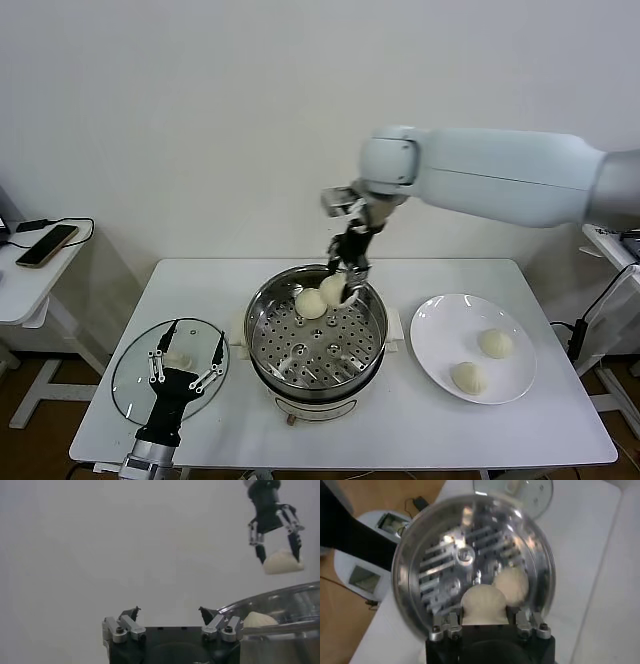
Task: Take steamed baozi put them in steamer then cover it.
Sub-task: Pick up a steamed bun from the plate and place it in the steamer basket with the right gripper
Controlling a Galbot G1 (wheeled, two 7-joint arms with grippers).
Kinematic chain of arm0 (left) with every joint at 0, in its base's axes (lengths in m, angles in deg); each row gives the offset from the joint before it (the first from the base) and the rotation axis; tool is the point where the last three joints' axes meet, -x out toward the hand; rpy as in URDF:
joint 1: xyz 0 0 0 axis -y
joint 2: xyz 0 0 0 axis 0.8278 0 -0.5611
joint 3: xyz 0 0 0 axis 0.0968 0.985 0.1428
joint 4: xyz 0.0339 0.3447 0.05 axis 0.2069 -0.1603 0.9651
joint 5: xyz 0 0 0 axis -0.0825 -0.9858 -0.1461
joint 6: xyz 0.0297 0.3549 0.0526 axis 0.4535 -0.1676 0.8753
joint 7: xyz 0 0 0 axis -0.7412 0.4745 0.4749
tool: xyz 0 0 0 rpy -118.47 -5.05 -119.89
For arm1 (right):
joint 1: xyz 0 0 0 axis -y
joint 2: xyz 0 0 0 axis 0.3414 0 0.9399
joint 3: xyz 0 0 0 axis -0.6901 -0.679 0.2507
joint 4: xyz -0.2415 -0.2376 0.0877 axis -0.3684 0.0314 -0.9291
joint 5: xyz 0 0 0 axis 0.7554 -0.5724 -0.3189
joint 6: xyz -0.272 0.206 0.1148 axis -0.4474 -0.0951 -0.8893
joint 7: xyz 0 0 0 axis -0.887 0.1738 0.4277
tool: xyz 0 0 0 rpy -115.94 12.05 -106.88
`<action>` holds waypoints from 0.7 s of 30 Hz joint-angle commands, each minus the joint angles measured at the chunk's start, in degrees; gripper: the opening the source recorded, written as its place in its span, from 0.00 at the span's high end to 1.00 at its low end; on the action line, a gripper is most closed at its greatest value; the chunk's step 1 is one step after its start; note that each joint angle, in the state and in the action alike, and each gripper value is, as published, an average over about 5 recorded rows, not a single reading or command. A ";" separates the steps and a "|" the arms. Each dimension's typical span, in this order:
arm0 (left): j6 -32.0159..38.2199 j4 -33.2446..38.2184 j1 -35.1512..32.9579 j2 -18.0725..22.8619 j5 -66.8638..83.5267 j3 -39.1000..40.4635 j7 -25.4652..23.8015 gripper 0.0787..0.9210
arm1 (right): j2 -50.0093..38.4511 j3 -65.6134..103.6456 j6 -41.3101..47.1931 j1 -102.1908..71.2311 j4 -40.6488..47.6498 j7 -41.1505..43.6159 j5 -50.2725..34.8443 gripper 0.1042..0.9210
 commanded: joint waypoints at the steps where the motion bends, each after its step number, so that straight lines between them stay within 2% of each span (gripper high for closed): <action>1: 0.28 -0.34 0.27 -0.19 -0.02 0.33 0.57 0.12 | 11.68 -2.94 3.17 -2.19 1.15 -6.68 -7.49 0.39; 21: 0.71 -0.86 0.54 -0.58 0.13 0.12 0.97 0.12 | 15.95 -4.63 4.07 -8.25 5.77 -10.13 -3.96 0.38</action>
